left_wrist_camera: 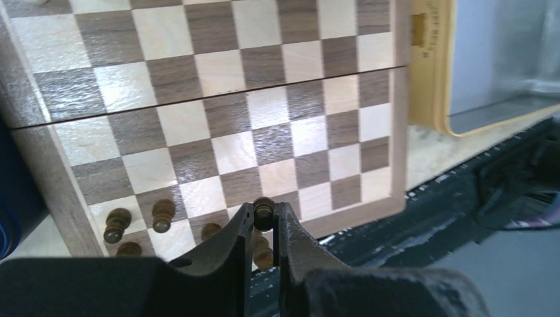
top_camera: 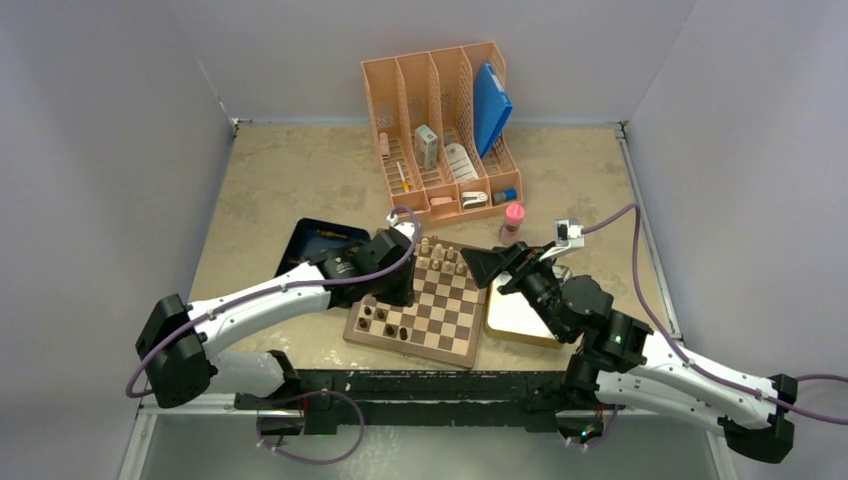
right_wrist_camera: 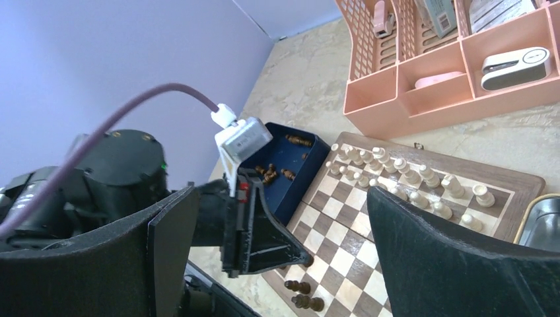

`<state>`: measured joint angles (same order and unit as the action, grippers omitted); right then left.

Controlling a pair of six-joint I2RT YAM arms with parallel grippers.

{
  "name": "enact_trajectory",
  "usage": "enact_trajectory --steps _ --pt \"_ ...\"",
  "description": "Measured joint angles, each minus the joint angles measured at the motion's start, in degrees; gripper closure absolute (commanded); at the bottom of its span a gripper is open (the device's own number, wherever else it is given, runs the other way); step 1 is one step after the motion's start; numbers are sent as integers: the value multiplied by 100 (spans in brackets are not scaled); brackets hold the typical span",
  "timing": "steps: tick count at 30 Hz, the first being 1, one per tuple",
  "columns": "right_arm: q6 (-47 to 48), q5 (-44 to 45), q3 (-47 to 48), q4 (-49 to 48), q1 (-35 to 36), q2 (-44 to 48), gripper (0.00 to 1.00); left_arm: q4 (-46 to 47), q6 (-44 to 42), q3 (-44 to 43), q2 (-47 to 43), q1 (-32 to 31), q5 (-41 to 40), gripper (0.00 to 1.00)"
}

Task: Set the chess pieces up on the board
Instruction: Place the chess piece on the chessboard.

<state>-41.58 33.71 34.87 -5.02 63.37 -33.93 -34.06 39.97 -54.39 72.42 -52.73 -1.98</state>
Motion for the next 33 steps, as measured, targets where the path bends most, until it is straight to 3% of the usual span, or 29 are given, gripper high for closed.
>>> enact_trajectory --steps 10,33 --pt "-129 175 59 216 0 72 1 -92 295 363 293 -173 -883 94" --pt "-236 280 59 262 0 105 2 66 402 717 476 -173 -826 90"
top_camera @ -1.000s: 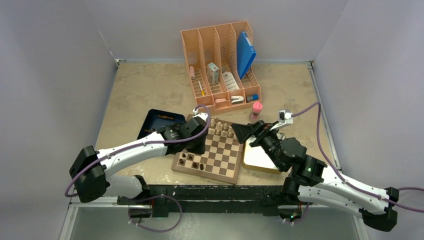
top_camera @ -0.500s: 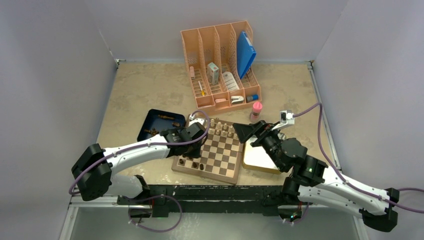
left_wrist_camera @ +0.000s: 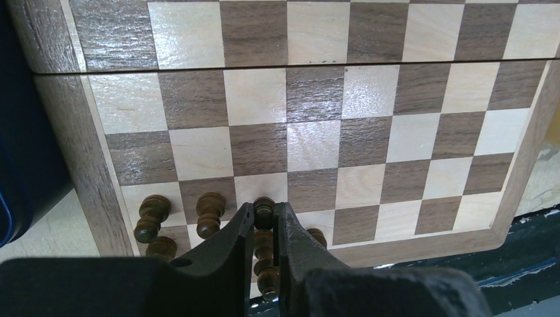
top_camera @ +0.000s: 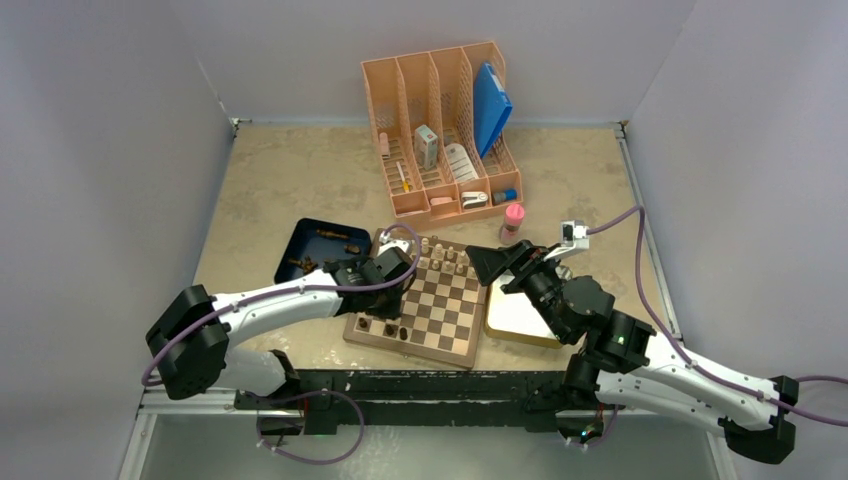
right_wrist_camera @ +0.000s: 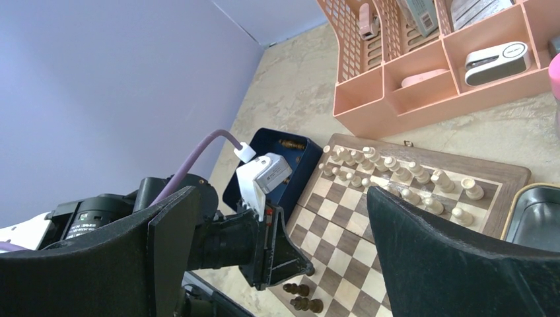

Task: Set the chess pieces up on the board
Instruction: Place the chess piece on the chessboard.

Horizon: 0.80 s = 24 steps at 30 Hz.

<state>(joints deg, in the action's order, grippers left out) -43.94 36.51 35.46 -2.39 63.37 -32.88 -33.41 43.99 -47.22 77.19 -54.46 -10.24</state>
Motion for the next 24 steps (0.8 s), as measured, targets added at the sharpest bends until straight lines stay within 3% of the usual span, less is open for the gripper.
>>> enact_trajectory --steps 24 --pt "-17 0 -42 -48 0 44 2 164 -9 98 92 -7 101 88"
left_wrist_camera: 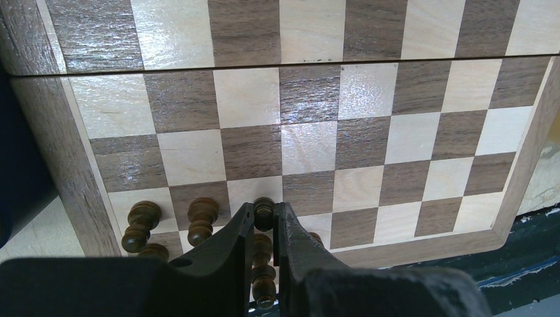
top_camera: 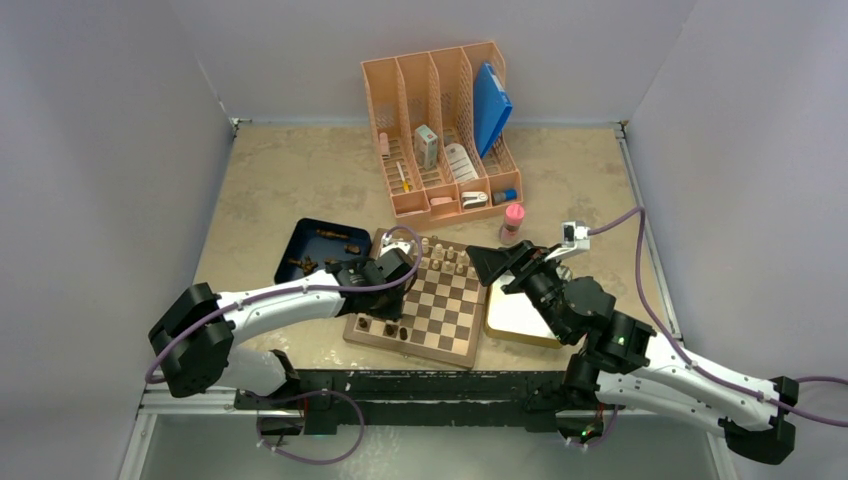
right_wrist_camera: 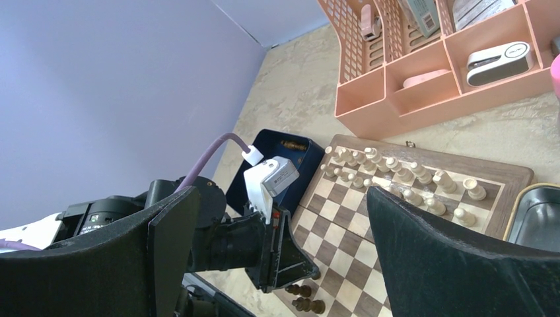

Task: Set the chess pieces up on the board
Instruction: Place the chess piece on the chessboard.

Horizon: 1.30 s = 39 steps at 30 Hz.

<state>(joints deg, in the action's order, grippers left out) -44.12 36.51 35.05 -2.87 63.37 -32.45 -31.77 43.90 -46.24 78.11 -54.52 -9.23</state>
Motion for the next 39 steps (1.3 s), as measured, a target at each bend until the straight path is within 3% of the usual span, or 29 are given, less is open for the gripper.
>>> enact_trajectory --steps 10,19,39 --pt "4 0 -57 -46 0 0 2 -11 -2 -15 22 -35 -59 87" --pt "24 -4 -79 -44 0 20 2 -61 -15 -48 81 -68 -76 77" --pt "107 -59 -79 -107 0 -232 1 -251 -151 -404 330 -107 -127 74"
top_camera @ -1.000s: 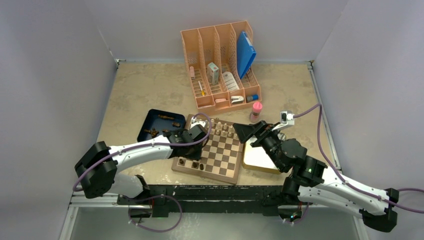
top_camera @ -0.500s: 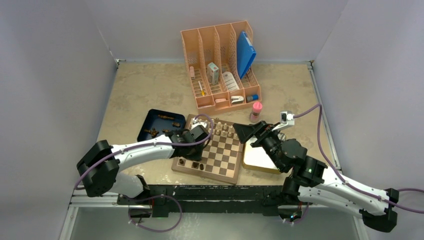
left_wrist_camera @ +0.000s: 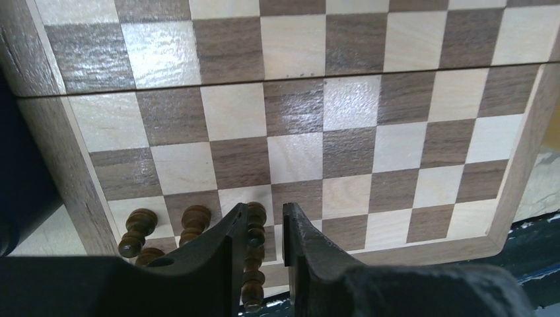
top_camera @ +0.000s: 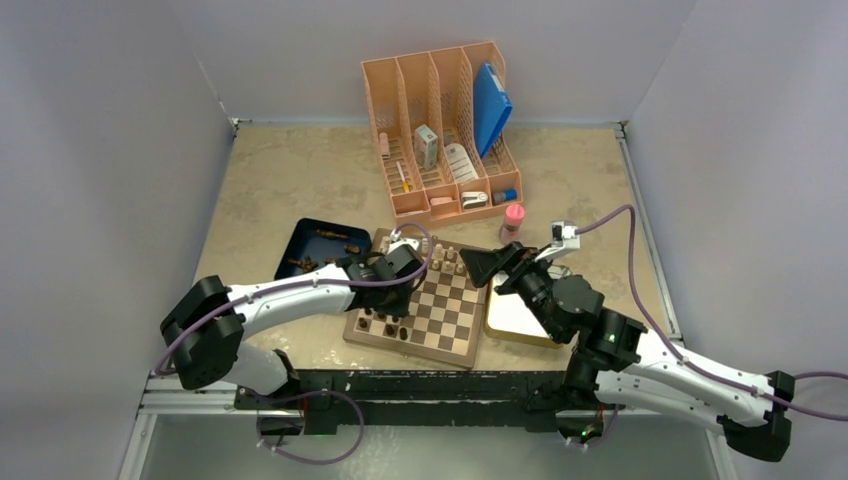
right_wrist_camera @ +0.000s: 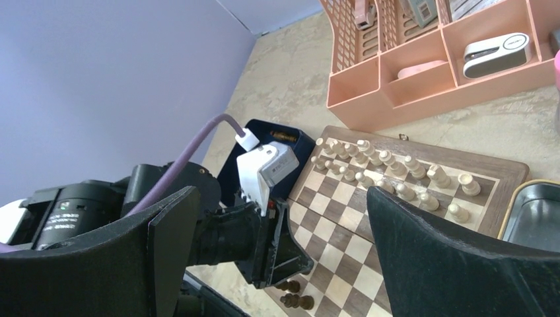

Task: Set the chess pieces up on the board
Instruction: Place the chess piece on the chessboard, then pick up the chess piece from the storage box.

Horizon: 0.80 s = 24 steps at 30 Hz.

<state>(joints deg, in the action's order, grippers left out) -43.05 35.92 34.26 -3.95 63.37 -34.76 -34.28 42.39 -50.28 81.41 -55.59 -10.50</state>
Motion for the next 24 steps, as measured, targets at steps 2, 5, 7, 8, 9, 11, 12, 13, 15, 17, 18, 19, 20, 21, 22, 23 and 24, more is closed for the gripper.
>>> enact_trajectory --steps 2,5,7,8,9,11,12,13,15,17,18,19,20,21,22,23,24 --pt "0 -13 0 -4 0 -63 1 -59 0 -131 46 -2 -39 73" --pt "0 -79 0 -4 0 -125 1 -149 -11 -376 57 0 -98 73" --pt "2 -107 -2 -4 0 -153 1 -208 -22 -599 57 9 -168 73" --pt "2 -120 -2 -7 0 -162 1 -232 -28 -697 61 22 -192 73" --pt "4 -146 -2 -7 0 -160 1 -264 -63 -817 68 57 -201 73" --pt "7 -219 -4 -26 0 -162 1 -326 -151 -1040 83 170 -199 73" --pt "13 -238 -4 -33 0 -162 1 -341 -175 -1104 85 234 -214 73" --pt "20 -249 -7 -35 0 -168 1 -372 -225 -1172 85 332 -236 73" --pt "22 -269 -13 -61 0 -203 2 -433 -304 -1248 85 601 -258 73" --pt "35 -295 -15 -94 0 -240 1 -522 -369 -1257 72 960 -262 71" --pt "48 -317 -17 -111 0 -273 1 -601 -409 -1257 50 1156 -278 68" --pt "63 -356 -17 -133 0 -295 1 -680 -420 -1257 11 1340 -308 64" --pt "76 -387 -20 -157 0 -319 1 -765 -428 -1257 -57 1528 -369 59" --pt "94 -407 -22 -197 0 -350 1 -831 -426 -1257 -140 1668 -433 56" --pt "111 -437 -22 -232 0 -380 1 -894 -411 -1257 -262 1814 -527 53" --pt "127 -452 -22 -262 0 -393 1 -914 -404 -1257 -393 1939 -605 51" --pt "149 -485 -22 -293 0 -428 1 -890 -400 -1246 -597 2083 -691 48"
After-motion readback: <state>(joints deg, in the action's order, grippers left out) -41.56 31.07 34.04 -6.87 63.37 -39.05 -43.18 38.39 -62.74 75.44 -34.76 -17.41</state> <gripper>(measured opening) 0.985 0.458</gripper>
